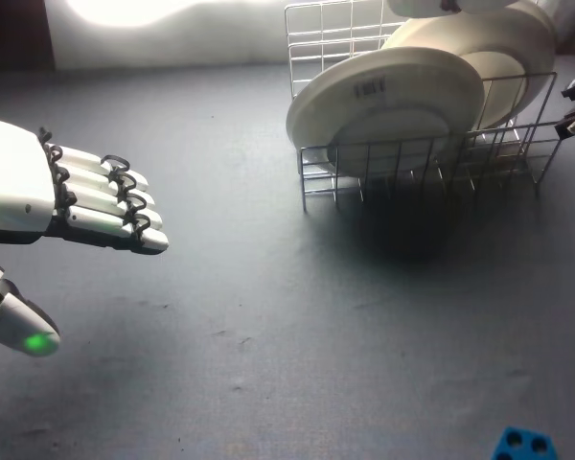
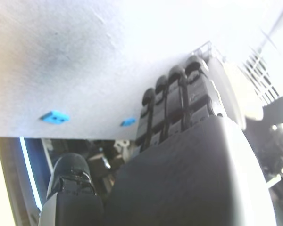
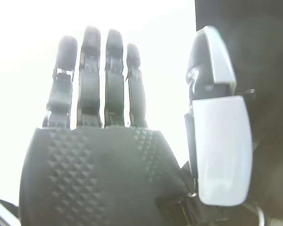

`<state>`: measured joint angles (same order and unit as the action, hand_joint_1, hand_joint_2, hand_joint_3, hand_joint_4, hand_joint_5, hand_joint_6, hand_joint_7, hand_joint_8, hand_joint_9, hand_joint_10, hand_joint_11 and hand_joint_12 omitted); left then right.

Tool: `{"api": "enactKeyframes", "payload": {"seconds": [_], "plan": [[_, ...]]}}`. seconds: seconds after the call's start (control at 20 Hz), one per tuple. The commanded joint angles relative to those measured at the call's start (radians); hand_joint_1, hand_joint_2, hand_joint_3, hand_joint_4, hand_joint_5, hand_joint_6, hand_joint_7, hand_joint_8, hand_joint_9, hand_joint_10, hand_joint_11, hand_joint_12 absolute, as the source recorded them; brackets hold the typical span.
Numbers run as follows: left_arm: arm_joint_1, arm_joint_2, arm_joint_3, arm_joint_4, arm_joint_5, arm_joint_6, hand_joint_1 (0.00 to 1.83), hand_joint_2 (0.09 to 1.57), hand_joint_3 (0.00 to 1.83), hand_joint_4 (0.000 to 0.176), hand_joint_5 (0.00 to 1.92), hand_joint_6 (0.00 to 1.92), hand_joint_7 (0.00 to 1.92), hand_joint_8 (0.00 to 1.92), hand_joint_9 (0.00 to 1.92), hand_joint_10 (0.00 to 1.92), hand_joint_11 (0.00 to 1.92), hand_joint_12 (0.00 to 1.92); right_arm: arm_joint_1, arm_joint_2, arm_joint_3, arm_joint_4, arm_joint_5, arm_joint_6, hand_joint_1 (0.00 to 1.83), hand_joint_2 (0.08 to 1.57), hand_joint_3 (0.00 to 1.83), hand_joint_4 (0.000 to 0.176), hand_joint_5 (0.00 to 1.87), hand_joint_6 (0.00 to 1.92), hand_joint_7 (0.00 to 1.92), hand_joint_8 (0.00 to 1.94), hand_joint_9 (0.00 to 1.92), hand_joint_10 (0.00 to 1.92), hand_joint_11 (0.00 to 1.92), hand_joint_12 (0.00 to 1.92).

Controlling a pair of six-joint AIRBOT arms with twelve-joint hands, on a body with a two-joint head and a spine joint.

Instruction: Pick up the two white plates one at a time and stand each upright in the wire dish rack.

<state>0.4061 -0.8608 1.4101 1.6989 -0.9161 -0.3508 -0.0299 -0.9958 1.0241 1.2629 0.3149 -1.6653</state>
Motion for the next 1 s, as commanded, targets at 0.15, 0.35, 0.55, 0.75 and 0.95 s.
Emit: {"api": "enactKeyframes", "payload": {"seconds": [0.15, 0.35, 0.55, 0.75, 0.95], "plan": [[-0.017, 0.023, -0.024, -0.067, -0.032, 0.045, 0.0, 1.1, 0.0, 0.0, 0.13, 0.0, 0.16, 0.0, 0.13, 0.01, 0.0, 0.24, -0.001, 0.063, -0.089, -0.267, 0.278, 0.037, 0.76, 1.06, 0.0, 0.0, 0.48, 0.03, 0.53, 0.02, 0.37, 0.27, 0.0, 1.25], [-0.034, 0.032, -0.041, -0.07, -0.044, 0.069, 0.0, 1.11, 0.0, 0.0, 0.19, 0.01, 0.26, 0.01, 0.23, 0.02, 0.0, 0.48, -0.027, 0.121, -0.13, -0.368, 0.342, 0.097, 0.7, 1.04, 0.0, 0.0, 0.51, 0.03, 0.59, 0.03, 0.44, 0.28, 0.0, 1.31], [-0.038, 0.043, -0.071, -0.07, -0.051, 0.077, 0.0, 1.2, 0.0, 0.0, 0.6, 0.03, 0.75, 0.04, 0.69, 0.08, 0.19, 0.93, -0.064, 0.16, -0.176, -0.465, 0.42, 0.108, 0.65, 1.01, 0.0, 0.0, 0.62, 0.41, 0.76, 0.27, 0.5, 0.73, 0.1, 1.43], [-0.036, 0.071, -0.125, -0.069, -0.067, 0.121, 0.11, 1.23, 0.0, 0.0, 0.57, 1.35, 0.64, 1.51, 0.54, 1.75, 0.42, 1.86, -0.094, 0.19, -0.21, -0.48, 0.458, 0.077, 0.54, 1.02, 0.0, 0.0, 0.43, 1.88, 0.55, 1.9, 0.56, 1.88, 0.43, 1.91], [-0.028, 0.073, -0.125, -0.069, -0.066, 0.12, 0.28, 1.2, 0.0, 0.0, 1.2, 1.88, 1.27, 1.92, 1.27, 1.92, 1.21, 1.92, -0.101, 0.215, -0.241, -0.488, 0.465, 0.048, 0.53, 0.96, 0.0, 0.0, 1.07, 1.92, 1.24, 1.94, 1.33, 1.92, 1.54, 1.92]]}}
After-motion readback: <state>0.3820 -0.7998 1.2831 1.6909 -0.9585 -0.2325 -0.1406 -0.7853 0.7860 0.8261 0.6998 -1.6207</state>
